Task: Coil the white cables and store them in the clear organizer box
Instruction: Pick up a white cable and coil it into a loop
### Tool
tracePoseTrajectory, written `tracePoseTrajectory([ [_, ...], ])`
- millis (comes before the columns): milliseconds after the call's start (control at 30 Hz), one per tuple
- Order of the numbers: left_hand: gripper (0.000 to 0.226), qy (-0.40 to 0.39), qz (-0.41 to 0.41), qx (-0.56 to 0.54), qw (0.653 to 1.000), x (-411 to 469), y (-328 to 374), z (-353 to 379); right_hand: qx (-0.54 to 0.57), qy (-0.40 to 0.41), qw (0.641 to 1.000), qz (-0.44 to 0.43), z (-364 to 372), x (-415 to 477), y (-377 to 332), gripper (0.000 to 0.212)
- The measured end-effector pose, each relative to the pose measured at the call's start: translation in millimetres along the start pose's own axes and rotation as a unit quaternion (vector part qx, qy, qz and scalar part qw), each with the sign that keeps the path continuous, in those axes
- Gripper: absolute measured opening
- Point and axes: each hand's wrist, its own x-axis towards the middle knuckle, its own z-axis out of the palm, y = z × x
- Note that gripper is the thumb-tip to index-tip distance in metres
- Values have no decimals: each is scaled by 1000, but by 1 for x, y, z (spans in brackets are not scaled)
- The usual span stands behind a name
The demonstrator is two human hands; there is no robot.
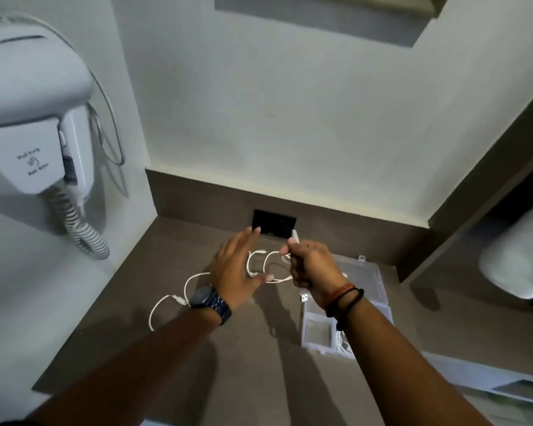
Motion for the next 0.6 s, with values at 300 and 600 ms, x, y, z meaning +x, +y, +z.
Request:
tracePoseTrajectory([
  [300, 21, -117, -3, -325, 938, 37, 98, -15, 240, -246, 929, -140, -12, -52, -119, 25],
  [600, 46, -21, 112, -191, 975, 57, 98, -39, -533, 246, 774, -237, -42, -50, -139, 64],
])
